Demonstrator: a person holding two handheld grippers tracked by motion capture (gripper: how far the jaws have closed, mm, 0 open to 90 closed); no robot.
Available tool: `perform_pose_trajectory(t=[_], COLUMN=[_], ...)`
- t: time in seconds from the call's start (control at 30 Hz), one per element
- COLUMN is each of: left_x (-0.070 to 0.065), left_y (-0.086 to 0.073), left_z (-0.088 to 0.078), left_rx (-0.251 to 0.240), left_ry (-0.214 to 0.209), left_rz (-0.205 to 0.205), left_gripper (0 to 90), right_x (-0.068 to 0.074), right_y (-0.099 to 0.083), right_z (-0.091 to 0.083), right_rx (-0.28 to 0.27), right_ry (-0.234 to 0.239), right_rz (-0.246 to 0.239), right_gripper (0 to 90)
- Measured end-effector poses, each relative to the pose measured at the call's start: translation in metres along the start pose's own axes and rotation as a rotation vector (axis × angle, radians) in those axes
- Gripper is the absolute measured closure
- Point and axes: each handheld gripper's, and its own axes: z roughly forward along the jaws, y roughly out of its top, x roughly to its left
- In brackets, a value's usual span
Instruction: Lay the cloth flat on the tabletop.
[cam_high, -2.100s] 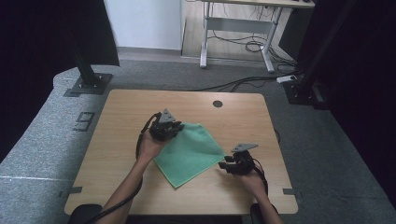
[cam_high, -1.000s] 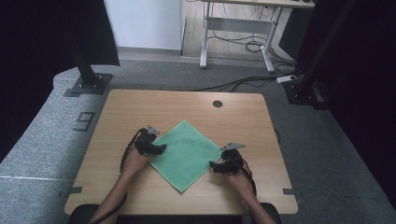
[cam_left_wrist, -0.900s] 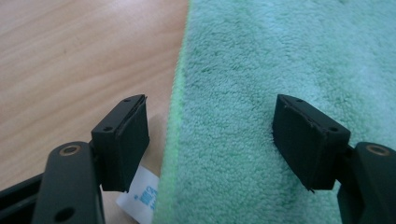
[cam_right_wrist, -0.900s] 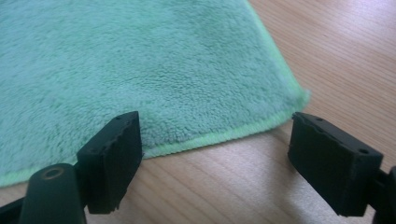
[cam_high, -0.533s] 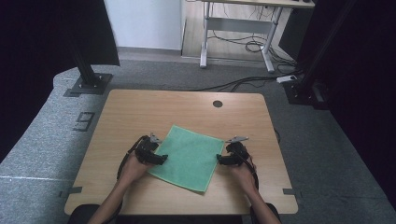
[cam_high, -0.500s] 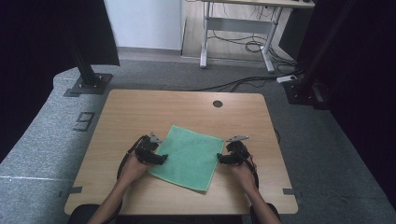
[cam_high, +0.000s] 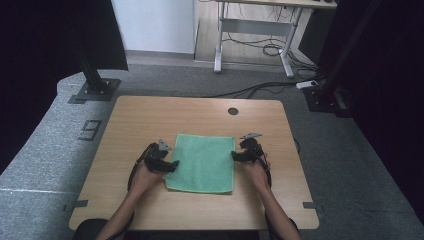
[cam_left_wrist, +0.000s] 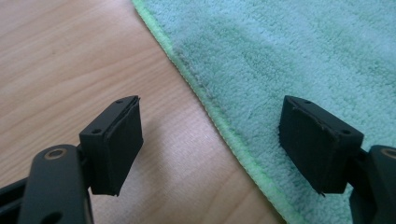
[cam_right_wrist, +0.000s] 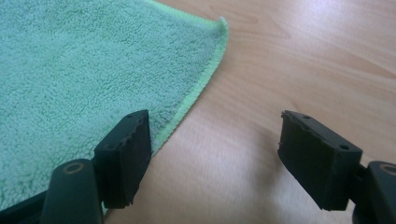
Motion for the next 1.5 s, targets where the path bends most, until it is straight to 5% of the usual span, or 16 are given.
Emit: perform_pose_trajectory(t=[0.5, 1.0, 1.5], left_x=[0.008, 0.012, 0.003], left_y=[0.0, -0.001, 0.003], left_z=[0.008, 0.009, -0.028], left_rx=[-0.043, -0.049, -0.087], left_ry=[0.004, 0.013, -0.083], left_rz=[-0.051, -0.06, 0.005], left_gripper=[18.9, 17.0, 13.2], right_x=[-0.014, -0.016, -0.014], right_y=[0.017, 0.012, 0.006], right_z=[0.019, 0.018, -0.022], right_rx=[-0.024, -0.041, -0.117], right_ry=[-0.005, 0.037, 0.094], right_rz=[0.021, 0.05, 0.011], right_gripper=[25.0, 26.1, 20.4])
